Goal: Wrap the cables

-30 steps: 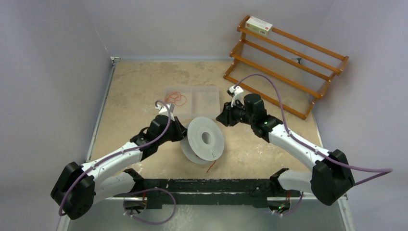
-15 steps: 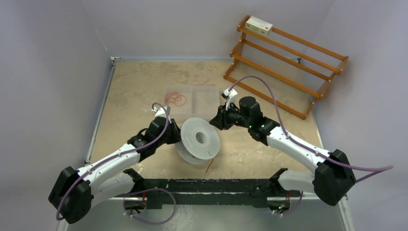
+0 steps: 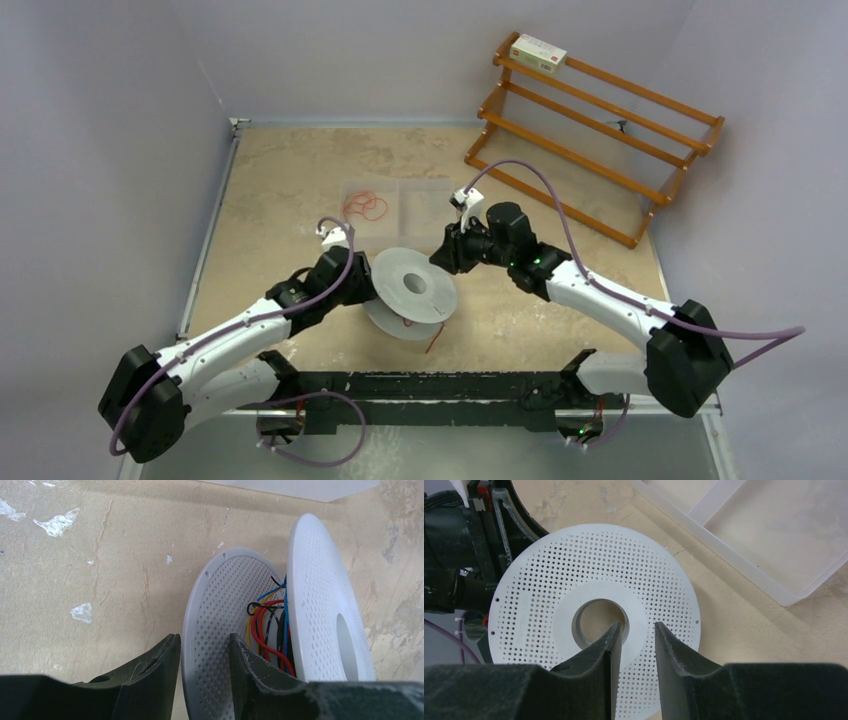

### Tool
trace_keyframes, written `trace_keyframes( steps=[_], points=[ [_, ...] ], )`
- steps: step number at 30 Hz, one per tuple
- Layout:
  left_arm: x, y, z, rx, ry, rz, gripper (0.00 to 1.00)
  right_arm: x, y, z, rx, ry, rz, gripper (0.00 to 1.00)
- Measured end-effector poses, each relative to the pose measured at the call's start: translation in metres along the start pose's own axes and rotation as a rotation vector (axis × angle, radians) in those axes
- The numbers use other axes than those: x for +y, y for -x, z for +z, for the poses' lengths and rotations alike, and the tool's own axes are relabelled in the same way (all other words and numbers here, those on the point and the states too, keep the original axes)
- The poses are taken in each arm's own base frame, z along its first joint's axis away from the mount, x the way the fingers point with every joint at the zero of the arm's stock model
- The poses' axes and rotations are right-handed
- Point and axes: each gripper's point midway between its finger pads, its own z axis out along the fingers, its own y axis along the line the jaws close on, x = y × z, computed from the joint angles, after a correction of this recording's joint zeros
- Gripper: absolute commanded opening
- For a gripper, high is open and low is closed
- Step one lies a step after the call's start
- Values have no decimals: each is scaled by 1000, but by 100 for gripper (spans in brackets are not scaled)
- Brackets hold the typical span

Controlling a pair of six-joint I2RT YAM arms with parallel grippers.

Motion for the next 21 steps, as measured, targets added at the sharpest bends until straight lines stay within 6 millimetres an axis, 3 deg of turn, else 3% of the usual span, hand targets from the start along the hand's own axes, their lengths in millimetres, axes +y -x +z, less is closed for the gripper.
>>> trace_keyframes(
  steps=[10,16,21],
  points=[
    [0,-7,-13,-18,67,22,41,7,2,2,-4,7,-14,34],
    [22,-11,-26,-24,154,5,41,8,2,2,-5,8,-15,34],
    [24,-1,-38,-74,145,-32,40,8,4,2,-12,10,-17,34]
  ],
)
